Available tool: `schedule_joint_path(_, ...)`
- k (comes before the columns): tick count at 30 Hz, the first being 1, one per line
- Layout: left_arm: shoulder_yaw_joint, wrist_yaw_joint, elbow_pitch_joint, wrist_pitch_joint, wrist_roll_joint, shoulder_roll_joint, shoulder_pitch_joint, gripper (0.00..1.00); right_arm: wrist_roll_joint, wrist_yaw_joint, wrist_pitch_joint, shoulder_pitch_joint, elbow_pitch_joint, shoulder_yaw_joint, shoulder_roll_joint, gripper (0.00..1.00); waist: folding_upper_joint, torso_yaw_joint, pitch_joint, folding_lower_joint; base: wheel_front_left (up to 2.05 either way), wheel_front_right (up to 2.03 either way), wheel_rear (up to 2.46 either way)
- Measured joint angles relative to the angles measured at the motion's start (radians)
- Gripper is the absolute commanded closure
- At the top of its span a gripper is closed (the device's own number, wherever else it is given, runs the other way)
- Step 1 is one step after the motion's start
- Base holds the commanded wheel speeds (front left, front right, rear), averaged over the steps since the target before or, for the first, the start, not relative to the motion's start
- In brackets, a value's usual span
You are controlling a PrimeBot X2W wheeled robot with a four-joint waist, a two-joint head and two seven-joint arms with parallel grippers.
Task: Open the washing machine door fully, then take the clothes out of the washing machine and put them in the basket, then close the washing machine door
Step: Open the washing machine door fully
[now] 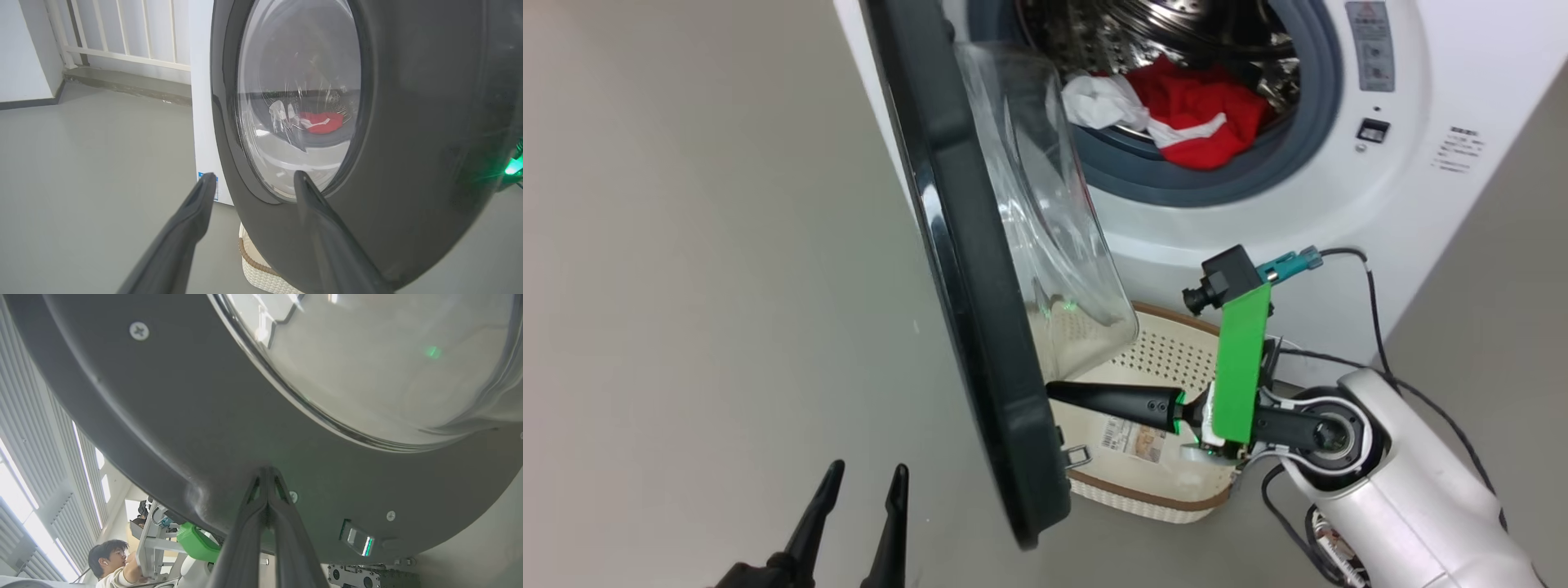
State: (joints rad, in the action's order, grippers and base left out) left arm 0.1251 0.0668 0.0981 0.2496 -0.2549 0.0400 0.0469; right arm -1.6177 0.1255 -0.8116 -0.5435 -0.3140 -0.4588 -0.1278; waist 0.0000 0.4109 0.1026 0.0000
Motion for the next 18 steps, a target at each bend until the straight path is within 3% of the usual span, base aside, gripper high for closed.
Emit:
schedule_joint_path(10, -0.021, -0.009, -0.021, 0.0, 0.011, 0.001, 0.034, 0.0, 0.007, 0.0, 0.044, 0.03, 0.002, -0.02, 0.029, 1.0, 0.0, 0.08, -0.038, 0.0, 0.0, 0.0, 0.0)
schedule_joint_path(18, -0.037, -0.017, -0.034, 0.0, 0.011, 0.002, 0.037, 0.0, 0.006, 0.0, 0.07, 0.03, 0.002, -0.059, 0.046, 1.0, 0.0, 0.106, -0.048, 0.0, 0.0, 0.0, 0.0)
